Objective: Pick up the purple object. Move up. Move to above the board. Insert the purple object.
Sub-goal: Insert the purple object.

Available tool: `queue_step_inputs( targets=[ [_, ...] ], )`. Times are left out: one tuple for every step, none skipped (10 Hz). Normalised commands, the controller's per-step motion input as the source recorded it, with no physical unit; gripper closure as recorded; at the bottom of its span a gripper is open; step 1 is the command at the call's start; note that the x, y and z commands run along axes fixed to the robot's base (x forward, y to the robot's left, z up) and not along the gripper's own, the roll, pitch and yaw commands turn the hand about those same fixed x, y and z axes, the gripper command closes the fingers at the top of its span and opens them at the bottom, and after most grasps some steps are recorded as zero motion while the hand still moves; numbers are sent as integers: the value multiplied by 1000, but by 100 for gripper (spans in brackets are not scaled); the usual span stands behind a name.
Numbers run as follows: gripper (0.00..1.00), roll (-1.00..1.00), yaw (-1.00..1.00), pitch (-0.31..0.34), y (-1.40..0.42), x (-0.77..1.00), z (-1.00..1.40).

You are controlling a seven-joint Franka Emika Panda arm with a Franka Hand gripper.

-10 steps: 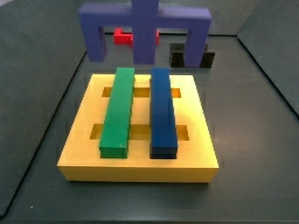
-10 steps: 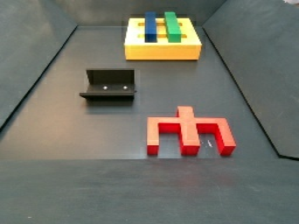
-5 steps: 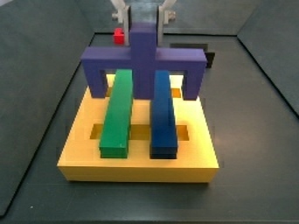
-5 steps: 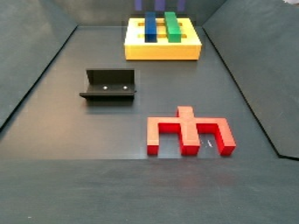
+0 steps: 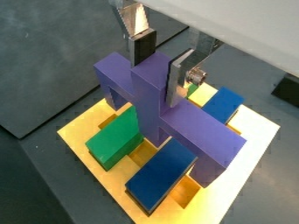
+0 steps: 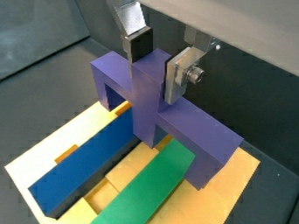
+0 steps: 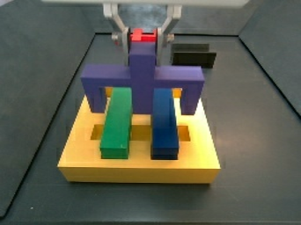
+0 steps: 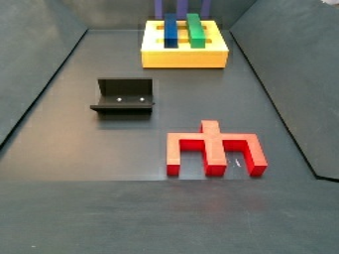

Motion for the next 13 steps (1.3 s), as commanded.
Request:
queue_step_inputs(
  targets=[
    [100,109,0,0,-137,34,-234],
    [100,90,0,0,-129,0,-223],
    [100,73,0,0,-177,0,-143],
    [100,89,0,0,-166,0,-211],
    [100,94,3,-3,-166,0,-291],
    [100,97,0,-29,-151,0,-397],
    [100,76,0,-7,-117,9,-314],
    [100,50,0,0,-103,71,-234],
    [100,36,0,0,-49,151,-186],
    [100,56,0,0,0,151,-200],
    [100,73,-14,19,0,149,-174],
    [100,76,-29,43,0,189,-157],
    [100,24,0,0,-60,209,-260]
  ],
)
